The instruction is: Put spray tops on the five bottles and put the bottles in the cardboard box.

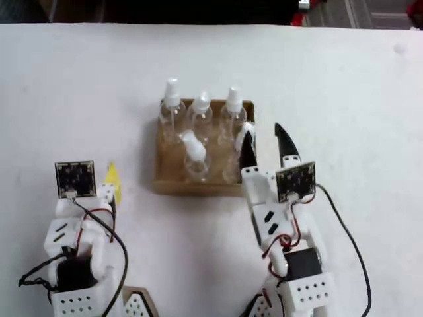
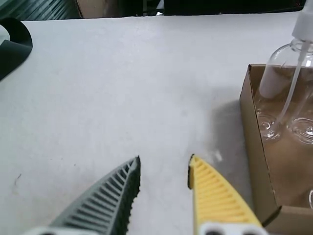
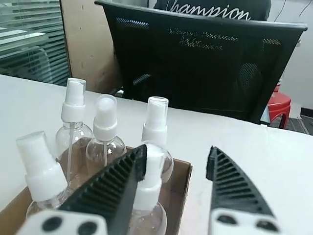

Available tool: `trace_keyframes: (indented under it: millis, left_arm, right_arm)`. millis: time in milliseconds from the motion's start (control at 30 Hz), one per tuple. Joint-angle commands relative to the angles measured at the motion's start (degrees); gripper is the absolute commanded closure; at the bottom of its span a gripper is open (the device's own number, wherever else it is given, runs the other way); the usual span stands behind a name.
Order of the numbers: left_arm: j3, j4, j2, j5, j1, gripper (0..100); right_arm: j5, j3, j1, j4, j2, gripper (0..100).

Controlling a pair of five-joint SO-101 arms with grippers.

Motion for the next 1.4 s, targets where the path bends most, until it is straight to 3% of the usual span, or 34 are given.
trace_keyframes:
  millis: [0,400,500,600,800,867,1067,1367]
  left_arm:
    - [-0.6,-1.5,-0.4,-0.5,0.7,85]
    - [-0.6,-1.5,-0.4,-0.5,0.7,85]
    - [-0.6,-1.5,-0.4,-0.5,0.7,85]
    - [-1.0,-1.5,-0.4,-0.5,0.7,85]
    - [-3.3,-0.4,-0.4,-0.5,-0.4,90]
    - [-7.5,1.1,-0.4,-0.5,-1.8,98]
    - [-25.6,8.7,-0.4,-0.4,-2.3,98]
    - [-44.9,25.1,-0.4,-0.4,-2.2,88]
  right_arm:
    - [0.1,-3.0,-0.9,3.2,-5.8,82.2]
    - [0.5,-3.3,-0.6,7.1,-10.4,82.4]
    - [0.7,-5.6,-0.3,8.0,-10.0,88.8]
    - [0.7,-10.9,1.8,12.9,-10.3,98.5]
    - [0.7,-31.0,4.1,29.2,-10.3,96.3]
    - [0.7,-39.5,3.8,35.8,-10.3,96.1]
    - [0.7,-56.6,3.9,49.8,-10.5,96.1]
    - [0.6,-60.6,3.9,63.3,-15.4,96.4]
